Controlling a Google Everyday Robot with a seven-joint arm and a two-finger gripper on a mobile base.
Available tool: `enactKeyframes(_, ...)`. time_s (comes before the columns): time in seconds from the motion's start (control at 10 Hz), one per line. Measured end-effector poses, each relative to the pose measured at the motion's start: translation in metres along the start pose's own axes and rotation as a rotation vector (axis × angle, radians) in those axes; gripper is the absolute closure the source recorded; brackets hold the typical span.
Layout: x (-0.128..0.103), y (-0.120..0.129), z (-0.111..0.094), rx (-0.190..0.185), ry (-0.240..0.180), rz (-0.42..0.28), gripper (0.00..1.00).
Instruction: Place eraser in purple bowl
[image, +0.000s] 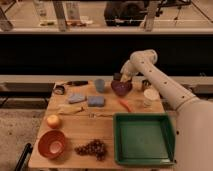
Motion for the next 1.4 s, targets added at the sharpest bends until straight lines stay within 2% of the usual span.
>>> enactKeyframes(0.5, -0.007, 0.007, 0.010, -0.002, 0.008, 0.020, 0.23)
enactKeyframes(0.6, -0.008, 0.006, 0.011, -0.001, 0.009, 0.023, 0.20)
enactKeyframes(1.1, -0.011, 0.005, 0.012, 0.000, 0.014, 0.035, 0.20)
enactKeyframes(1.4, -0.013, 0.008, 0.006, 0.015, -0.003, 0.039, 0.20)
